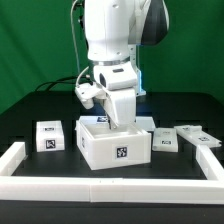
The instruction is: Assemble cabinet
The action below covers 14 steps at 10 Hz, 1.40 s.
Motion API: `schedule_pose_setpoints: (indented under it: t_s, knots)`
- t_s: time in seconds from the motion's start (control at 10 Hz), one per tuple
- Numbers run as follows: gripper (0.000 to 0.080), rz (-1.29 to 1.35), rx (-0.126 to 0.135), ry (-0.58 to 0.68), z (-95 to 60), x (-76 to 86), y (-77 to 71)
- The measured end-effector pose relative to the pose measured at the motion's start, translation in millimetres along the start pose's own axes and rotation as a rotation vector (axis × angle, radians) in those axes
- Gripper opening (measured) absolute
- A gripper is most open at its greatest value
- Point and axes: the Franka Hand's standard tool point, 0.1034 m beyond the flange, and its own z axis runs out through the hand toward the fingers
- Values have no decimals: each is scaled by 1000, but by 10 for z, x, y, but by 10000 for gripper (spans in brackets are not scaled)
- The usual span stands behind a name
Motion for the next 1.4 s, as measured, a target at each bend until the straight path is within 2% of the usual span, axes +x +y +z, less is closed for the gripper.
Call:
schedule_pose_setpoints:
  t_s: [0.2,0.4,0.9,1.1,1.4]
  knots:
    - [38,74,-22,-1,-20,0,220]
    - [38,151,-43,1,-34,72,456]
    - [38,359,-88,19,-58,456,1002]
    - [38,354,-105,27,-63,628,1214]
    - [38,284,-121,17,-67,820,1374]
